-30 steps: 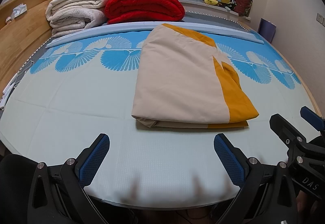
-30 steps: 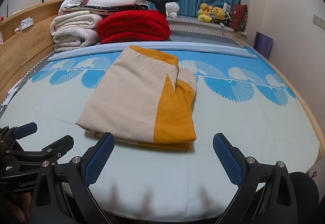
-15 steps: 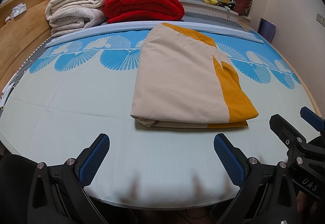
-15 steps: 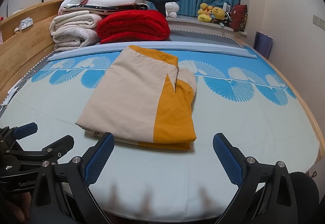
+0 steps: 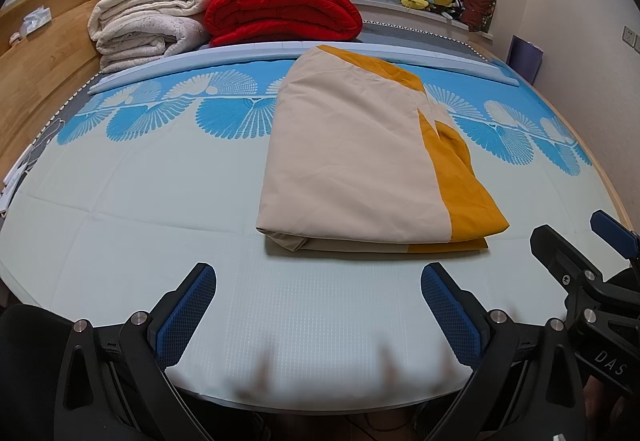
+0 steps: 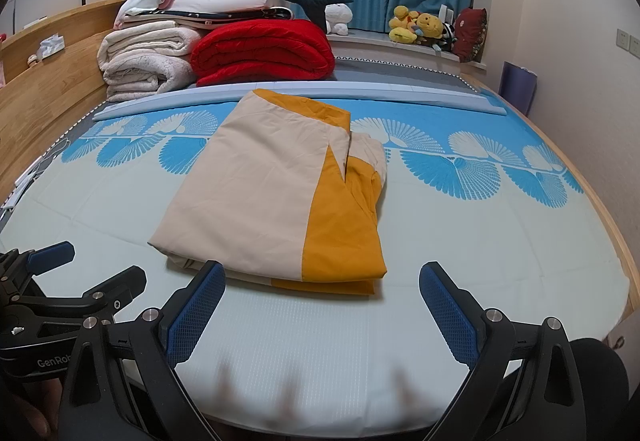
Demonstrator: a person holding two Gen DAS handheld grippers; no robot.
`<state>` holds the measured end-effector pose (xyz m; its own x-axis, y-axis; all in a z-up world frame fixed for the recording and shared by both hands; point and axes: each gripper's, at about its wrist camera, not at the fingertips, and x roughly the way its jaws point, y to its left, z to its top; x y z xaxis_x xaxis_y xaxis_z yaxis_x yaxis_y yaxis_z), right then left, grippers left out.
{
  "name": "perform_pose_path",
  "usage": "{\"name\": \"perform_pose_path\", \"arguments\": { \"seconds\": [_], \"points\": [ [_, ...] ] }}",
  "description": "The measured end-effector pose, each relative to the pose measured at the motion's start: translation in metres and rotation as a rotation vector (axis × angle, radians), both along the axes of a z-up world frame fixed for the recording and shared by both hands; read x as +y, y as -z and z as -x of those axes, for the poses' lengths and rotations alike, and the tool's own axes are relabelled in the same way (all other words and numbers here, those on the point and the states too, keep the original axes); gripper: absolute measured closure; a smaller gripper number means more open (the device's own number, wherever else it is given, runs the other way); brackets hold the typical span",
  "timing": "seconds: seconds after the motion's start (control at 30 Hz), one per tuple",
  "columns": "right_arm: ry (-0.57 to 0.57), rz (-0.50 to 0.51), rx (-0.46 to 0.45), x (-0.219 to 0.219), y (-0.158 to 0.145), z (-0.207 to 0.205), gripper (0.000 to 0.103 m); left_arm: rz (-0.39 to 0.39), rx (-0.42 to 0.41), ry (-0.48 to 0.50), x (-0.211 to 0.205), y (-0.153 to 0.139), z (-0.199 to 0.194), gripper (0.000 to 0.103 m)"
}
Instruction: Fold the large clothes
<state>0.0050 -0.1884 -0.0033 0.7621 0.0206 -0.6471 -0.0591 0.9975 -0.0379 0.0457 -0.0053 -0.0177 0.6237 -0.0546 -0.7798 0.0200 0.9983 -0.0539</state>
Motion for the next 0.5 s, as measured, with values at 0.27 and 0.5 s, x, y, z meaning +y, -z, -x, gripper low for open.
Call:
{"name": "perform_pose_path", "arguments": {
  "seconds": [0.27,0.5],
  "points": [
    [0.000,0.000,0.000,0.0000,-0.0004,0.0005,0.006,0.000,0.000,0.000,-0.0004,0.0000,0.0001,0.001],
    [-0.001,0.000,0.002,0.0000,-0.0004,0.0001,0.006,0.000,0.001,-0.001,-0.0004,0.0000,0.0001,0.001]
  ]
}}
